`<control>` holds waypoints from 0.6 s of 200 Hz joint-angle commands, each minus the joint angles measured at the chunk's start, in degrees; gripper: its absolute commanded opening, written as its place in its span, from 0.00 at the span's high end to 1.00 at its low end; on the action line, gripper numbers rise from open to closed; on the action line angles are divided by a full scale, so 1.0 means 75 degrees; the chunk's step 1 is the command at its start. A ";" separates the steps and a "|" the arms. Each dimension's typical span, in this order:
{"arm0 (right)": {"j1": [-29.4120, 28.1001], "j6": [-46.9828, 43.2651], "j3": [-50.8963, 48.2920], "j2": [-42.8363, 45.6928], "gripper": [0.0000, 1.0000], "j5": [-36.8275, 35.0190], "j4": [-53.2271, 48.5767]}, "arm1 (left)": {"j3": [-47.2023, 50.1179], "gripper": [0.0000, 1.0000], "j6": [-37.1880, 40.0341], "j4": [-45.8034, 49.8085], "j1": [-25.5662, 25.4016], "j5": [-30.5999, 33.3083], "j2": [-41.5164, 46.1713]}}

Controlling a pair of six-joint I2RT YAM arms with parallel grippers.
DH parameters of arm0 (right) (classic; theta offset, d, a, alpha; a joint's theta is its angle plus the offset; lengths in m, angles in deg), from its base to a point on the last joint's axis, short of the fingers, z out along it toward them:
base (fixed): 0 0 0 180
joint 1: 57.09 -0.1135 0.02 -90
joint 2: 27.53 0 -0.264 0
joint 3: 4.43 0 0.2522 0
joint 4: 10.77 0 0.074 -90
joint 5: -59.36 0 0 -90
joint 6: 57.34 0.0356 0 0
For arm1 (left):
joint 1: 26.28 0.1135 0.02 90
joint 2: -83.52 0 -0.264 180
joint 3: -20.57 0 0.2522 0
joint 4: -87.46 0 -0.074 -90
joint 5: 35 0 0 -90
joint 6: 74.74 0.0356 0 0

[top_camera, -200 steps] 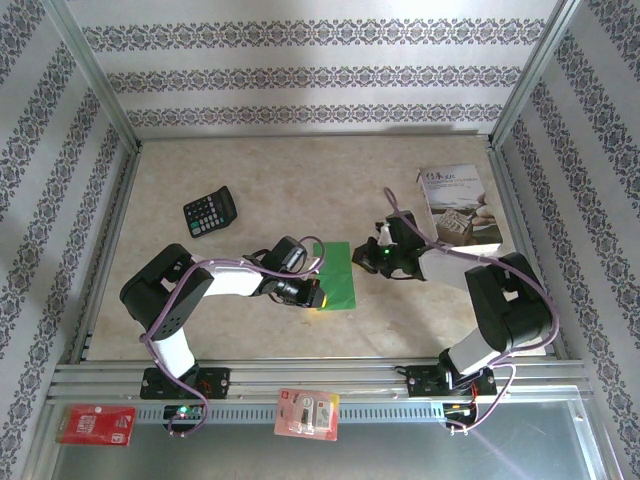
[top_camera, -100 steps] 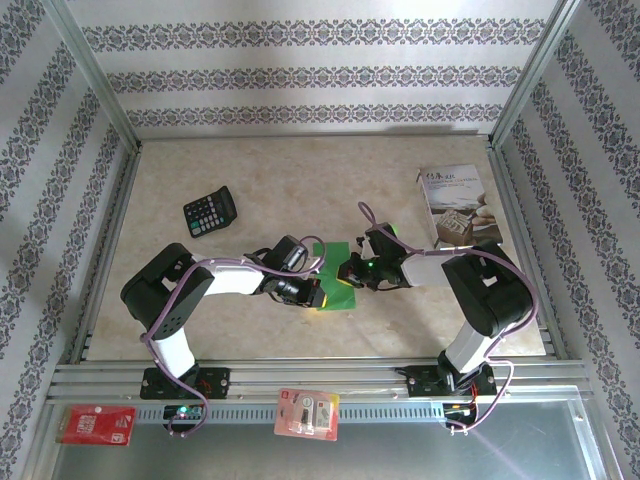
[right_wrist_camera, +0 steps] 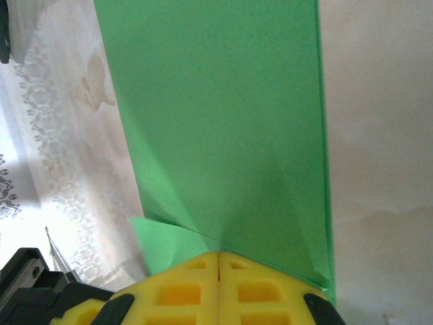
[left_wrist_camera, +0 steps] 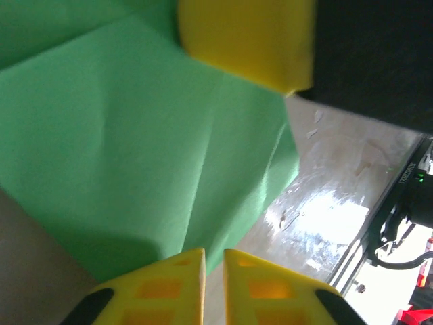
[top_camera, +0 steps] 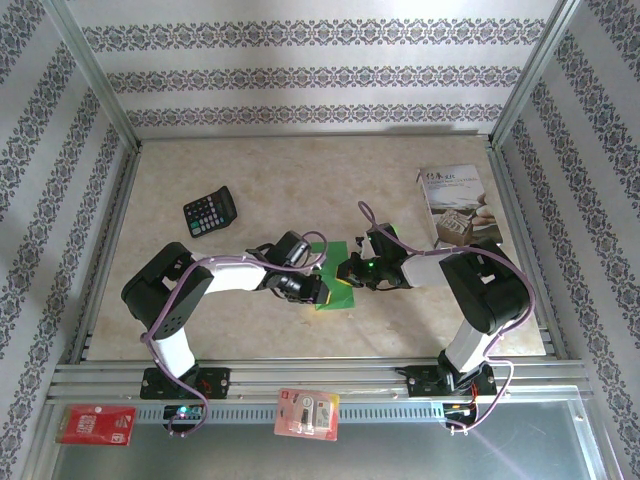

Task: Fold a paper plane with a square sheet of paper (pick it up from the middle)
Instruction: Fold the triangle a second time at the center of the table.

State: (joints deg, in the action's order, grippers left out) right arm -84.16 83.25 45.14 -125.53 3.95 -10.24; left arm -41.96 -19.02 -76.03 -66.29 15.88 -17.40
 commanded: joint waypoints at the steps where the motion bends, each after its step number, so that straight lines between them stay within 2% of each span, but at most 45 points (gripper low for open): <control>1: 0.0111 -0.0265 -0.0287 -0.0318 1.00 -0.0504 -0.0404 | -0.0393 0.93 -0.0184 -0.0098 -0.0006 -0.0181 -0.0186; 35: 0.0123 -0.0292 -0.0310 -0.0308 1.00 -0.0512 -0.0424 | -0.0675 1.00 -0.0117 -0.0040 0.0003 -0.0015 -0.0556; 65: 0.0129 -0.0292 -0.0287 -0.0340 1.00 -0.0542 -0.0450 | -0.0957 1.00 0.0055 0.0225 0.0004 0.0154 -0.0936; 120: 0.0141 -0.0309 -0.0293 -0.0367 1.00 -0.0729 -0.0708 | -0.0273 1.00 0.0200 0.0500 0.0003 0.0192 -0.0748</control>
State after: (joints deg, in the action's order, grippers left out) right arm -83.83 83.23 44.79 -125.62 4.37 -9.54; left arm -47.29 -19.30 -76.49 -66.29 16.36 -23.78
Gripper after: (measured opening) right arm 0.050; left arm 0.037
